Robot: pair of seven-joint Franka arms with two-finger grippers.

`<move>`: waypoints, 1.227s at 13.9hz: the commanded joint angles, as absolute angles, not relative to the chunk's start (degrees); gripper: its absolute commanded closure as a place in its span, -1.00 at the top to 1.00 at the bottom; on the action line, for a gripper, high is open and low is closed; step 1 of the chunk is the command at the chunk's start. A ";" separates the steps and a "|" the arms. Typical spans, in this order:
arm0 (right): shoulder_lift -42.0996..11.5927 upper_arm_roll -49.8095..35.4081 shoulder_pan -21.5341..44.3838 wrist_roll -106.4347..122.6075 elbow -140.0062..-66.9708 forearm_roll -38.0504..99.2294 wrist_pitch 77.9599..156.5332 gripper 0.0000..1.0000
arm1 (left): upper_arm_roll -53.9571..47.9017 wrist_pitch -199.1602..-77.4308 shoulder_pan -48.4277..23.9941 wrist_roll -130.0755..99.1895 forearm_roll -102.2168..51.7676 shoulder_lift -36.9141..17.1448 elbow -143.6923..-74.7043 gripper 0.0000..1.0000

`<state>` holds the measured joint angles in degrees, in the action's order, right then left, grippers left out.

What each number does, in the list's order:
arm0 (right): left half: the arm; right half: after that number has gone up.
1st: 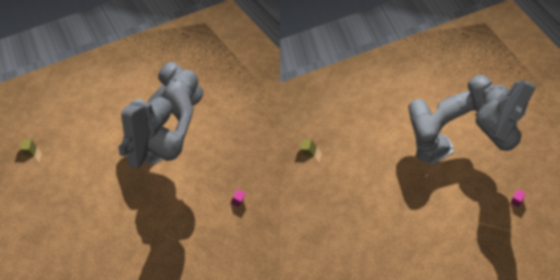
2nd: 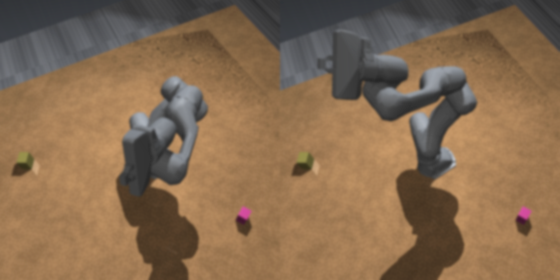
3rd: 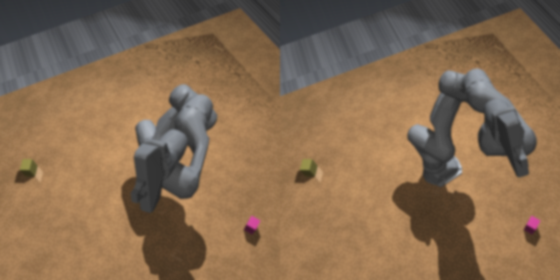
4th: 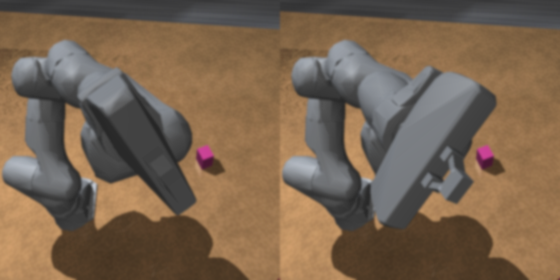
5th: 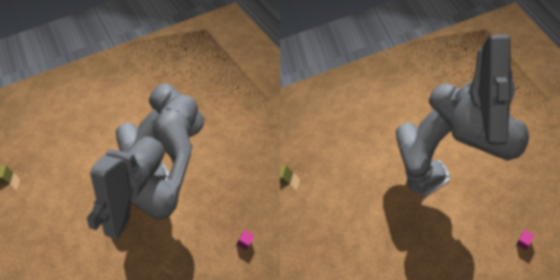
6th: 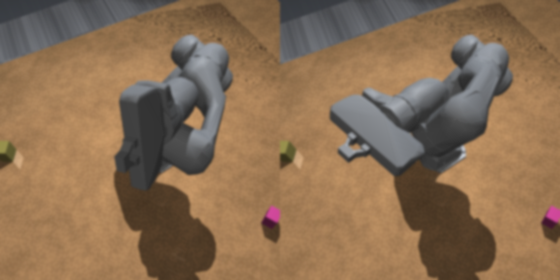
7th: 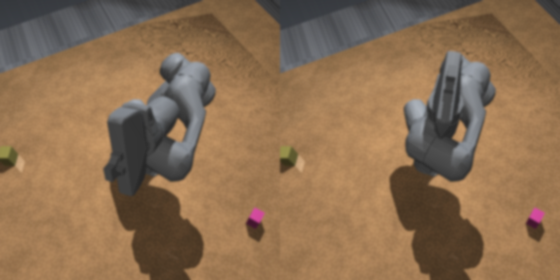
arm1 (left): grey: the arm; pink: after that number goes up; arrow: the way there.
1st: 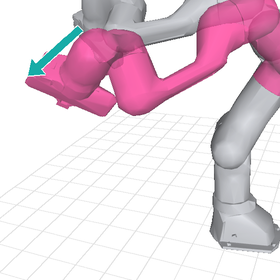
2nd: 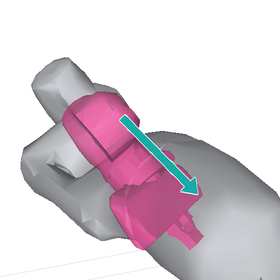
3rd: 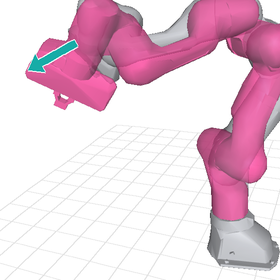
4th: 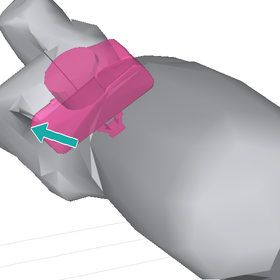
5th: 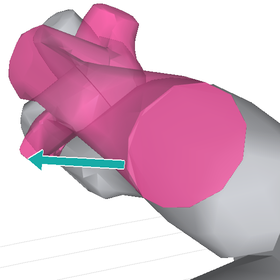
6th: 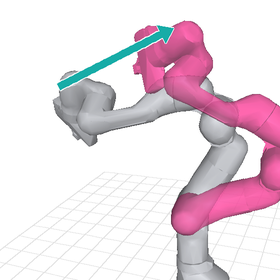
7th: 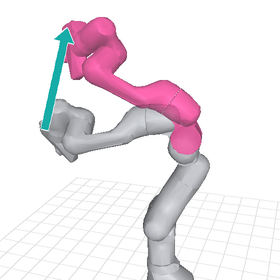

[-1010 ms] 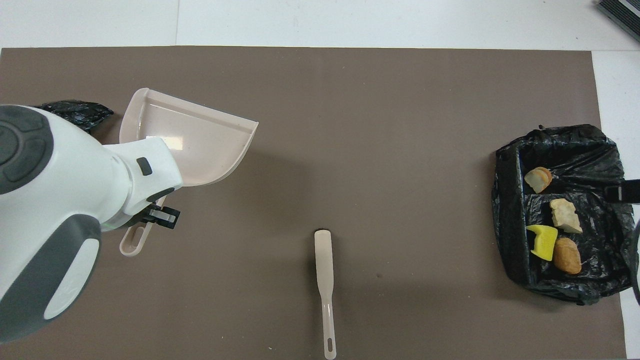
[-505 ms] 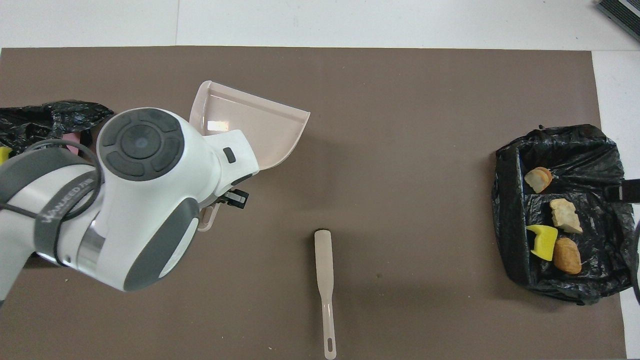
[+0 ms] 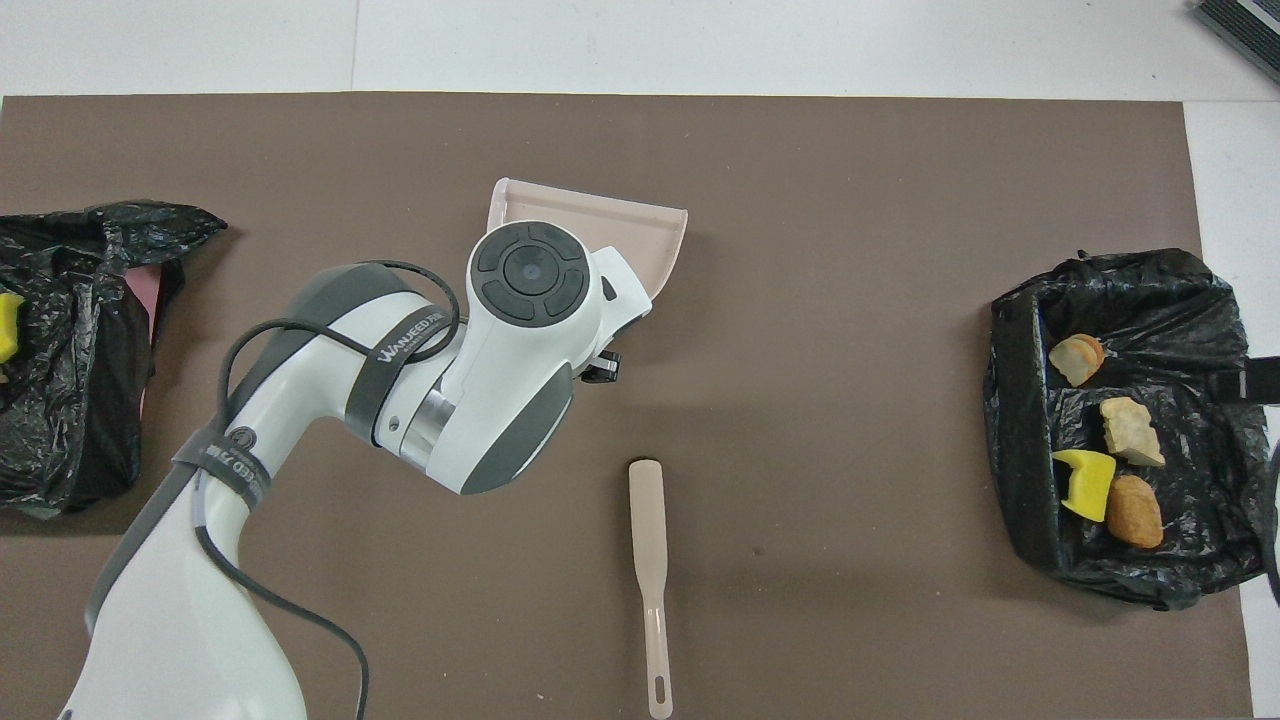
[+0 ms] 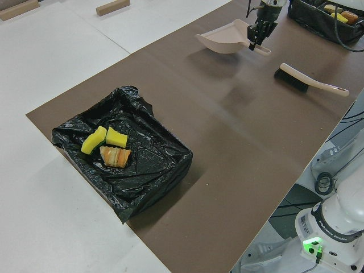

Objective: Sweep and dump trash in bin
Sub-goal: 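Lower the dustpan onto the table and open the left gripper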

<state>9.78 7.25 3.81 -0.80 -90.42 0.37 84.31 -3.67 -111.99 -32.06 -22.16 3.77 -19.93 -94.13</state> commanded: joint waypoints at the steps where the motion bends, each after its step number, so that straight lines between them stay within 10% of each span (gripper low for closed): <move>1: 10.99 6.86 2.99 1.05 -92.02 -0.62 85.08 1.00 | -2.64 -114.77 -32.87 -25.48 1.41 -20.39 -92.90 -1.00; 9: 11.07 6.94 2.99 1.05 -92.02 -0.62 85.08 1.00 | -2.64 -124.80 -34.72 -32.43 -1.14 -26.10 -93.43 -1.00; 11: 11.16 6.94 2.99 0.97 -92.20 -0.62 85.08 1.00 | -2.72 -126.99 -34.19 -32.42 -1.14 -26.28 -93.52 0.99; 17: 11.16 6.94 2.99 0.88 -92.20 -0.62 84.99 1.00 | -2.20 -120.85 -32.44 -31.73 -1.23 -20.93 -93.60 1.00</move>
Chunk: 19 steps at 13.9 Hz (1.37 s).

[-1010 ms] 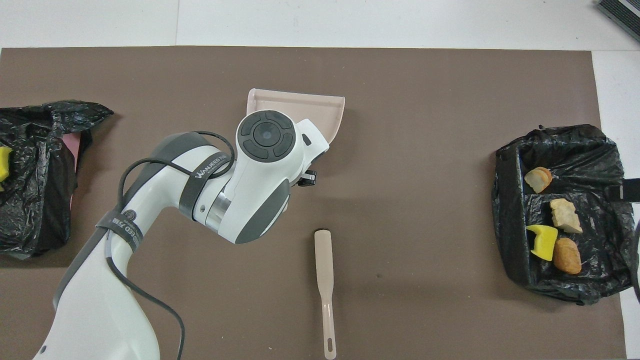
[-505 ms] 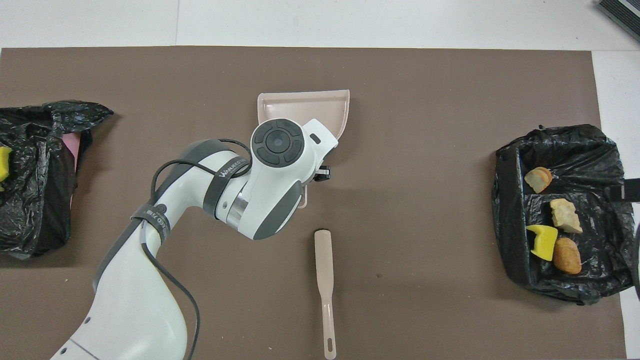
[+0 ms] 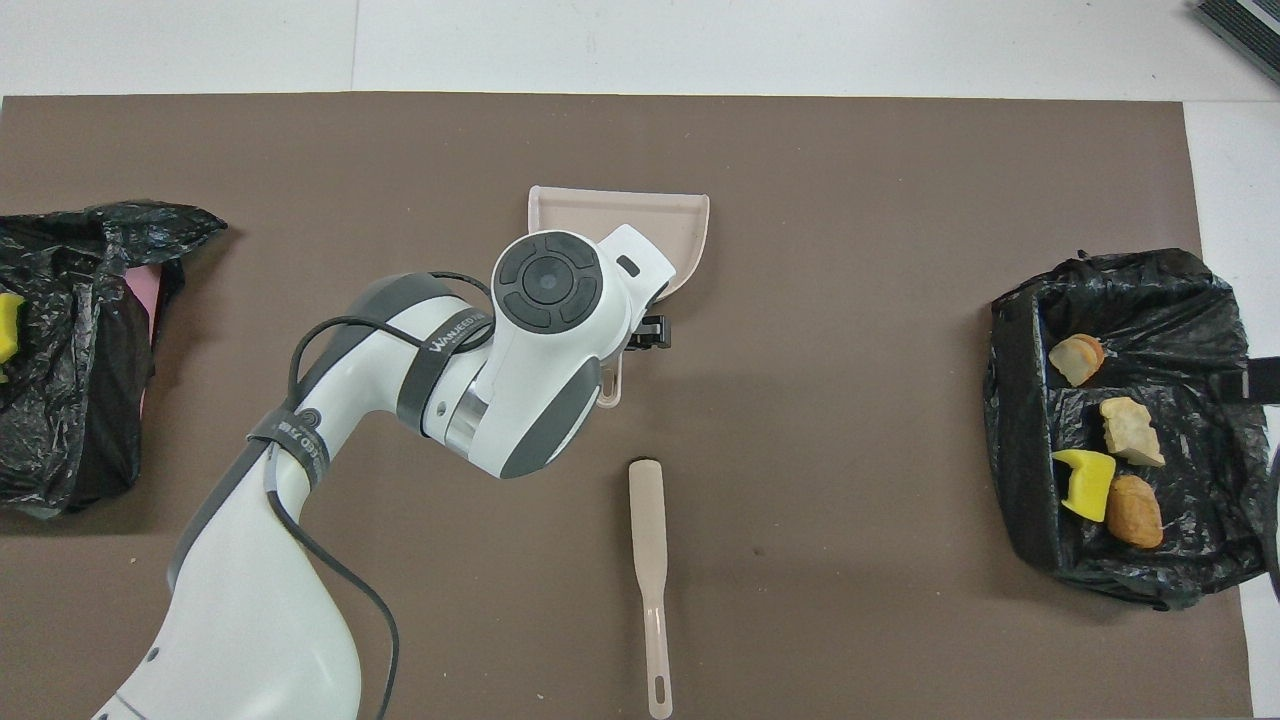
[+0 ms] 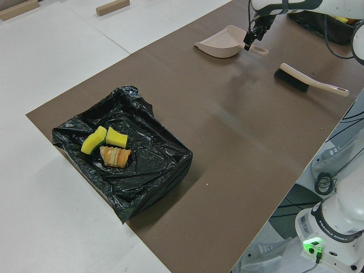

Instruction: Sweep and dump trash in bin

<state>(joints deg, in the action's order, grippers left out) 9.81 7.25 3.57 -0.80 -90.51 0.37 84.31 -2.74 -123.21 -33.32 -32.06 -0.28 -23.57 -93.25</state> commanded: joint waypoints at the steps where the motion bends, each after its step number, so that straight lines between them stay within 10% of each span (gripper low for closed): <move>1: 11.16 6.94 2.99 0.88 -92.20 -0.62 84.99 1.00 | -1.94 -120.41 -32.17 -31.82 -1.23 -20.31 -93.69 1.00; 19: 11.16 7.03 2.99 0.62 -92.28 -0.70 85.08 1.00 | -0.97 -96.61 -4.32 -3.20 -2.73 -15.56 -82.10 1.00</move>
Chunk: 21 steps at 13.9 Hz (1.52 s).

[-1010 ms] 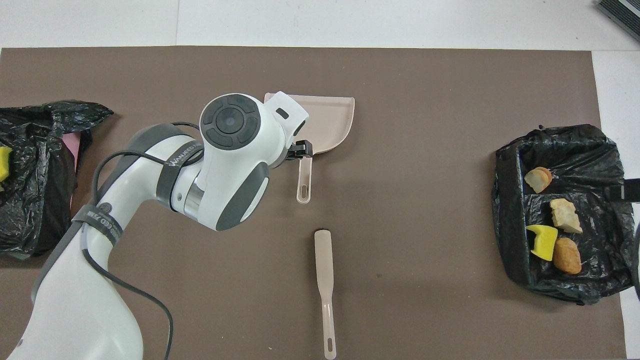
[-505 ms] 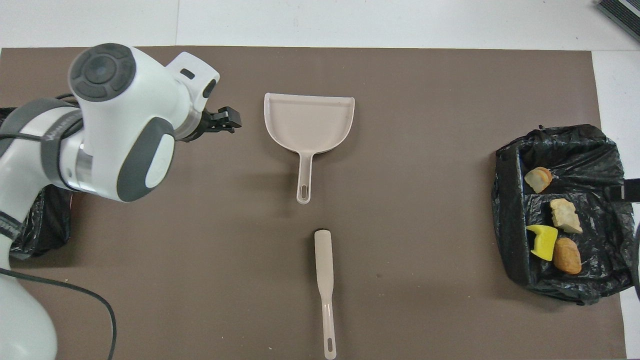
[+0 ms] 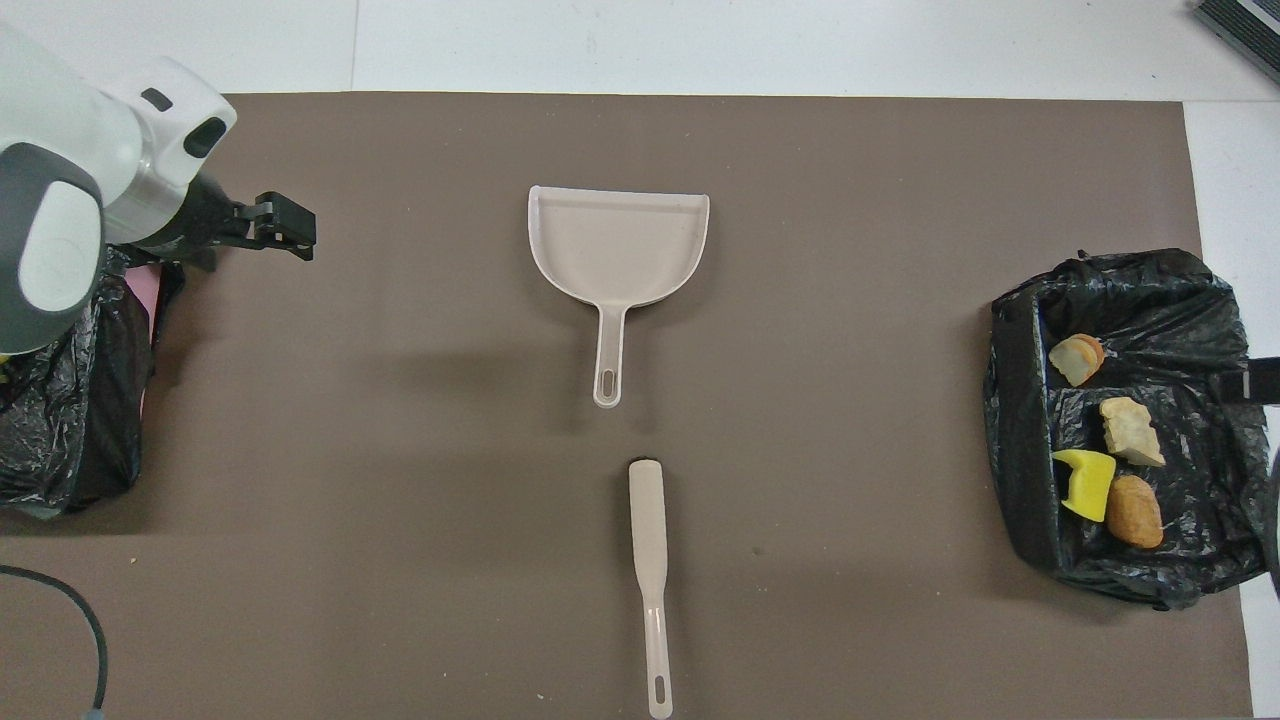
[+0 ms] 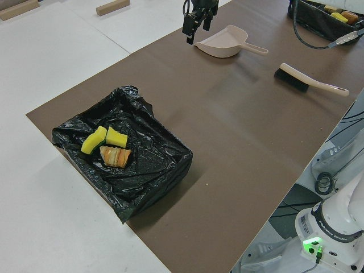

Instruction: Sweep and dump trash in bin

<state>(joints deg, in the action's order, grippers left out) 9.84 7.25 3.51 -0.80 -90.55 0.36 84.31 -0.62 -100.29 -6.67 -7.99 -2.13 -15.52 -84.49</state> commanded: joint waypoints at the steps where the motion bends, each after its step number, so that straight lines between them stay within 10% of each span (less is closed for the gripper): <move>1: 11.16 7.03 2.99 0.62 -92.29 -0.79 85.08 1.00 | -0.79 -97.03 -3.18 -1.69 -2.72 -14.34 -82.00 1.00; 15: 11.25 7.03 2.99 0.62 -92.64 -1.05 85.08 1.00 | -0.70 -96.78 0.79 3.68 -2.46 3.85 -97.20 1.00; 21: 11.25 7.03 2.99 0.62 -92.64 -1.05 85.08 1.00 | -1.14 -89.92 -0.09 4.22 -0.26 3.52 -93.61 1.00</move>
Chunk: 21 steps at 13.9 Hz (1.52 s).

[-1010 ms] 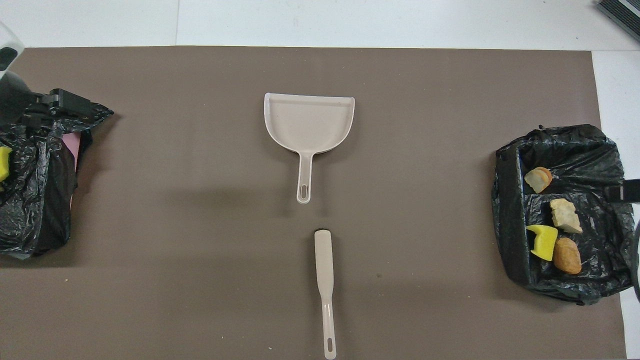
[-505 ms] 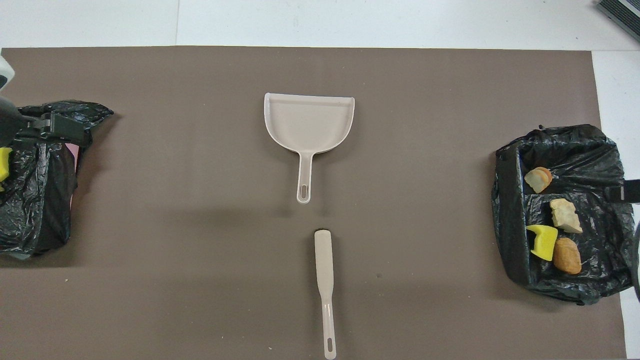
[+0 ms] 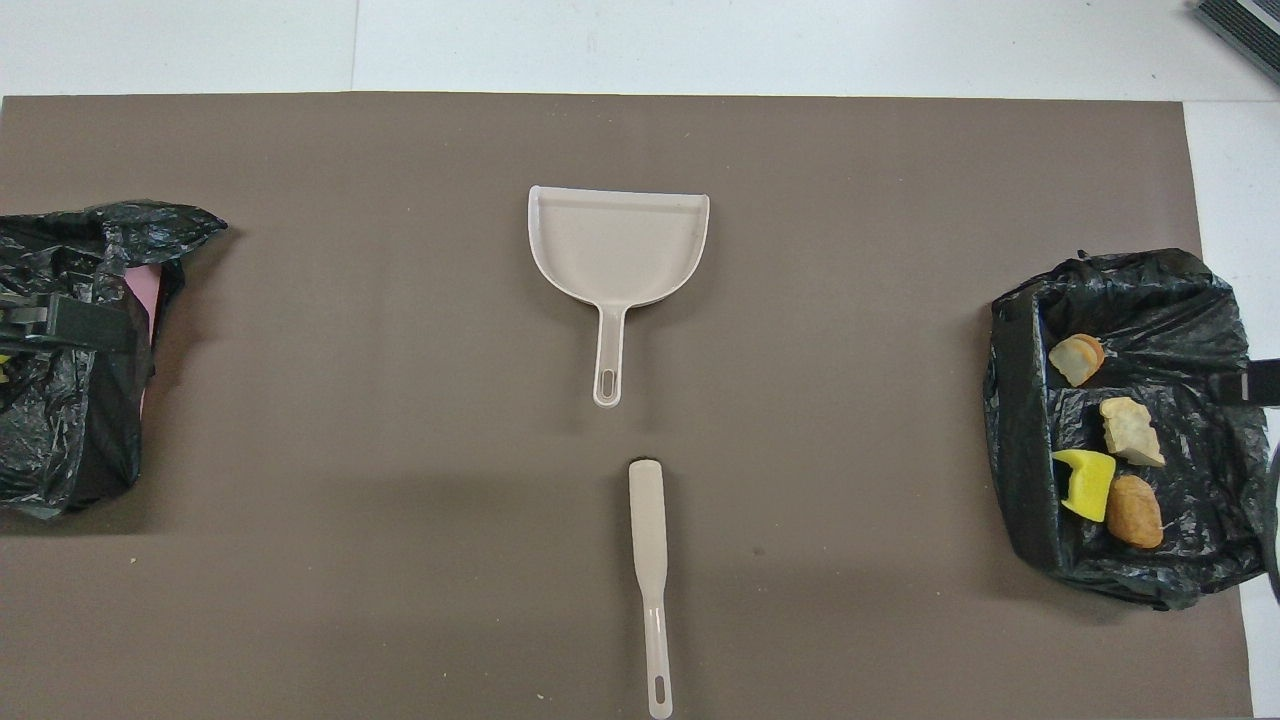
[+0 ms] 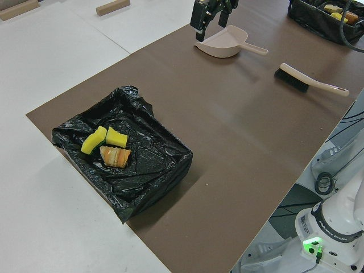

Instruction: Sweep and dump trash in bin

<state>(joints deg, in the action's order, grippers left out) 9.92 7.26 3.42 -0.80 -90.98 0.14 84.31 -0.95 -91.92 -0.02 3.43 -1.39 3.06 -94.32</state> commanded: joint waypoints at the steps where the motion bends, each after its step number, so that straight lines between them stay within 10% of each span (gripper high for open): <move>1: 11.25 7.03 2.99 0.53 -92.64 -1.05 85.08 1.00 | -1.14 -89.48 -0.09 3.96 -0.35 3.34 -92.73 1.00; 21: 11.25 7.03 2.99 0.35 -92.64 -1.05 85.17 1.00 | -1.23 -84.29 0.09 4.13 -0.26 0.97 -86.66 1.00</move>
